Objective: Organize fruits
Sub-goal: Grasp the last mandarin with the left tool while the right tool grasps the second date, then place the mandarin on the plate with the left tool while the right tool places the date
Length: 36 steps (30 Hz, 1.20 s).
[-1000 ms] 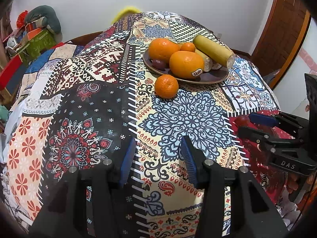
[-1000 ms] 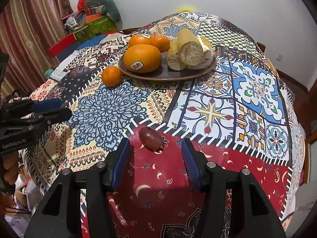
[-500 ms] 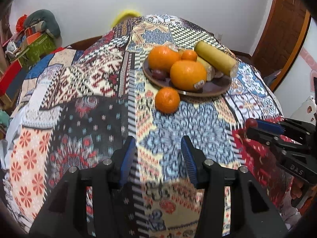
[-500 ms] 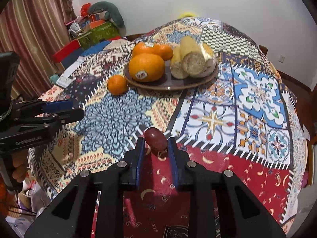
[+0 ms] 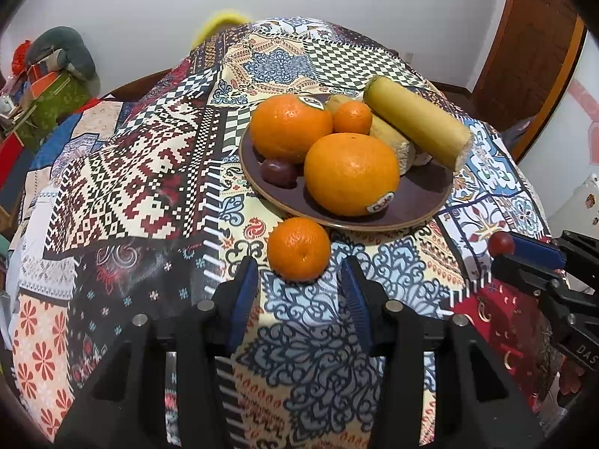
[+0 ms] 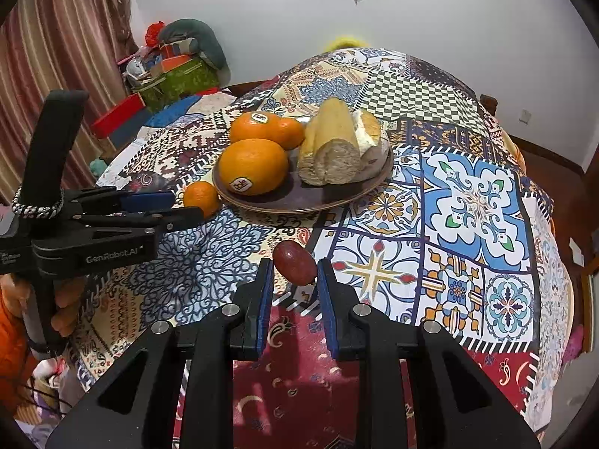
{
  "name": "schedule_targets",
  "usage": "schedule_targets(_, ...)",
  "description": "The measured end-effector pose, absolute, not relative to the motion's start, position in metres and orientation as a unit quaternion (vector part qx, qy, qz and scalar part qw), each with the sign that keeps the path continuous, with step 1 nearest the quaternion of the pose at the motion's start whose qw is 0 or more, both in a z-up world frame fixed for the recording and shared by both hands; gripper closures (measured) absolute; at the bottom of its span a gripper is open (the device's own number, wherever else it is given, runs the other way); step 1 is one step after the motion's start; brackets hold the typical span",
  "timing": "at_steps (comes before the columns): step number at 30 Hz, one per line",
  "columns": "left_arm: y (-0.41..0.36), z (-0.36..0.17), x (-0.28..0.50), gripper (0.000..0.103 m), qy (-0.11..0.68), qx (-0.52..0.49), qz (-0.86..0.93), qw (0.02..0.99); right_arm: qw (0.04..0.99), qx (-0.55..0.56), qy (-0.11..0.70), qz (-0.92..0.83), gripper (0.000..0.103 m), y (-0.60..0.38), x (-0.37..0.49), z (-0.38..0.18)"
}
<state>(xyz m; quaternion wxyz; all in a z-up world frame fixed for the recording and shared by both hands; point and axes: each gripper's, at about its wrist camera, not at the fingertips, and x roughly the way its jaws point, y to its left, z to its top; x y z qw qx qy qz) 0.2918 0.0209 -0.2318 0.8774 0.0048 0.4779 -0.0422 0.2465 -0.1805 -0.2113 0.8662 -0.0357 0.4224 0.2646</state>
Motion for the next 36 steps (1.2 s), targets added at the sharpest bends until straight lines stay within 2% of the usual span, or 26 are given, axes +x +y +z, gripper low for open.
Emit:
schedule_targets(5, 0.022, -0.236, 0.297, 0.067, 0.479, -0.004, -0.046, 0.876, 0.864, -0.038, 0.424, 0.267, 0.081, -0.18, 0.252, -0.214)
schedule_targets(18, 0.023, -0.213, 0.285, 0.069, 0.456, -0.011, -0.047, 0.889, 0.866, -0.034, 0.418, 0.273, 0.081, -0.176, 0.261, -0.211)
schedule_targets(19, 0.022, -0.207, 0.284, 0.071, 0.451, -0.012, -0.049, 0.891, 0.866, -0.035, 0.416, 0.274, 0.081, -0.175, 0.261, -0.21)
schedule_targets(20, 0.021, -0.203, 0.284, 0.079, 0.447, -0.012, -0.052, 0.893, 0.867, -0.035, 0.415, 0.275, 0.081, -0.174, 0.261, -0.209)
schedule_targets(28, 0.012, -0.169, 0.284, 0.08, 0.409, -0.009, -0.062, 0.91, 0.874, -0.037, 0.397, 0.279, 0.081, -0.164, 0.267, -0.194)
schedule_targets(30, 0.016, -0.173, 0.285, 0.077, 0.417, -0.01, -0.061, 0.907, 0.874, -0.034, 0.395, 0.281, 0.081, -0.163, 0.268, -0.192)
schedule_targets(31, 0.017, -0.177, 0.285, 0.07, 0.424, -0.008, -0.06, 0.904, 0.874, -0.034, 0.394, 0.282, 0.081, -0.163, 0.268, -0.191)
schedule_targets(32, 0.02, -0.182, 0.285, 0.055, 0.43, -0.006, -0.057, 0.901, 0.874, -0.035, 0.394, 0.283, 0.081, -0.163, 0.267, -0.191)
schedule_targets(33, 0.022, -0.187, 0.284, 0.048, 0.433, -0.007, -0.054, 0.9, 0.874, -0.036, 0.393, 0.283, 0.081, -0.163, 0.267, -0.191)
schedule_targets(34, 0.026, -0.192, 0.284, 0.034, 0.44, -0.012, -0.049, 0.896, 0.873, -0.037, 0.394, 0.284, 0.081, -0.163, 0.266, -0.192)
schedule_targets(36, 0.032, -0.203, 0.285, 0.03, 0.455, -0.028, -0.054, 0.888, 0.872, -0.038, 0.396, 0.284, 0.081, -0.164, 0.267, -0.193)
